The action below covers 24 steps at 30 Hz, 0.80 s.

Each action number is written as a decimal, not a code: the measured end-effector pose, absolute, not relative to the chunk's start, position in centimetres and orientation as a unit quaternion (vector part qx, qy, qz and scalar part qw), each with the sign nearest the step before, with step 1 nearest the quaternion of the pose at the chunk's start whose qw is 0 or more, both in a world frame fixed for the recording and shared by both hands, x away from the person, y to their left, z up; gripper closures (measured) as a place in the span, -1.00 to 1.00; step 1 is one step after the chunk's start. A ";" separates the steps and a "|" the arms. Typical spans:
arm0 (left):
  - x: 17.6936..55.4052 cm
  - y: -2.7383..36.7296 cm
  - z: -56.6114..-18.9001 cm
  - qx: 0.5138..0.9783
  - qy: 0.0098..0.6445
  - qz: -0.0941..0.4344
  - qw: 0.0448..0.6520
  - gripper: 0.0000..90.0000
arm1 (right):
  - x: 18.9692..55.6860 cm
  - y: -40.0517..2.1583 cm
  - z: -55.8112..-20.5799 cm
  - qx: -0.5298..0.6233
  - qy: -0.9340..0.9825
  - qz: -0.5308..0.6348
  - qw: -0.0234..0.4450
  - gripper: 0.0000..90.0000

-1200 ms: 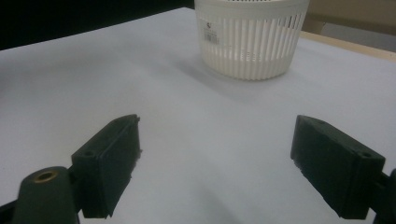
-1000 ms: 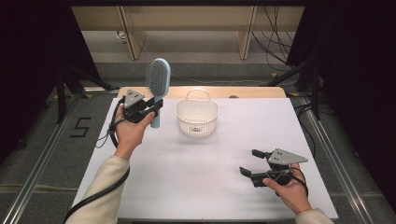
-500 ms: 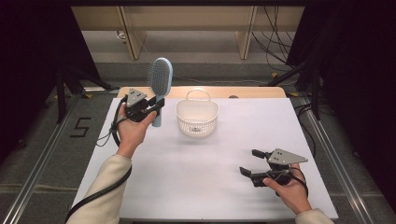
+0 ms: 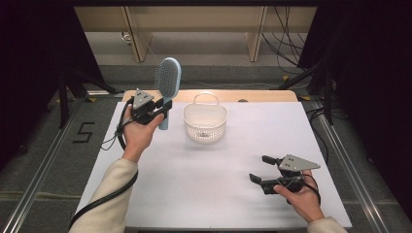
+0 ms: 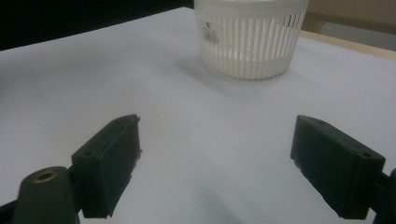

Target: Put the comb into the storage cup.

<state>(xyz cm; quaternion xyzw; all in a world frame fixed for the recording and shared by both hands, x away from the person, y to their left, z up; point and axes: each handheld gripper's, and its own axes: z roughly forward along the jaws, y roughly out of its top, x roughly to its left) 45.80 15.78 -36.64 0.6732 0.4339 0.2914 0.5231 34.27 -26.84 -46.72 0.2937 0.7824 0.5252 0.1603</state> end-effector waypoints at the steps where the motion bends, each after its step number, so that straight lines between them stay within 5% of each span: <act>1: 45.8 15.8 -36.6 0.673 0.434 0.291 0.523 0.55 | 34.3 -26.8 -46.7 0.294 0.782 0.525 0.160 -0.64; 24: 46.3 15.1 -36.5 0.675 0.429 0.292 0.524 0.55 | 34.3 -26.9 -46.7 0.293 0.782 0.525 0.162 -0.64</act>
